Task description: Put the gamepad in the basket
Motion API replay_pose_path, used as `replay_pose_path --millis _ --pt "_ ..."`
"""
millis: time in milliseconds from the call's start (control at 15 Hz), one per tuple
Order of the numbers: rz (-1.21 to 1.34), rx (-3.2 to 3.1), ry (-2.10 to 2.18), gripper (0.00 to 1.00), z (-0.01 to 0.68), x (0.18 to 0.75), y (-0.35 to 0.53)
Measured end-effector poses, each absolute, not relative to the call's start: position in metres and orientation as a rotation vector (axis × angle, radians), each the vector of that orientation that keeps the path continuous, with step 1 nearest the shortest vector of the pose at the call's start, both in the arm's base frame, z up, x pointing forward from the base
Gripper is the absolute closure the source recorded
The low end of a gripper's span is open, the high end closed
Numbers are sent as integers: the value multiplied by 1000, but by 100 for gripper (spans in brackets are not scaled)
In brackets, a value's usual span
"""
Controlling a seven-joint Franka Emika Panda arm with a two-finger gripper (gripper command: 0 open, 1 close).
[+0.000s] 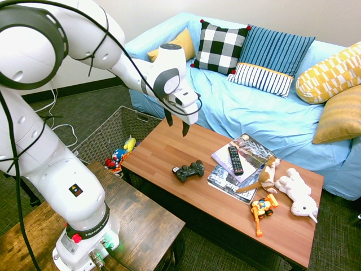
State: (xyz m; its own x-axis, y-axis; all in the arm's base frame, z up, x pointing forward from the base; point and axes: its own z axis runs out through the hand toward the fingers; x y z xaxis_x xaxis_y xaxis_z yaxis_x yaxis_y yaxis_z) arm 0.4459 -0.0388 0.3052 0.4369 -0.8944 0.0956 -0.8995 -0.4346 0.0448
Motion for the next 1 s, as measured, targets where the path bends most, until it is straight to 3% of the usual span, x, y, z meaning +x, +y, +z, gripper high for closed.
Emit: replay_pose_path --millis 1000 --pt "-97 2265 -1956 0 150 476 -88"
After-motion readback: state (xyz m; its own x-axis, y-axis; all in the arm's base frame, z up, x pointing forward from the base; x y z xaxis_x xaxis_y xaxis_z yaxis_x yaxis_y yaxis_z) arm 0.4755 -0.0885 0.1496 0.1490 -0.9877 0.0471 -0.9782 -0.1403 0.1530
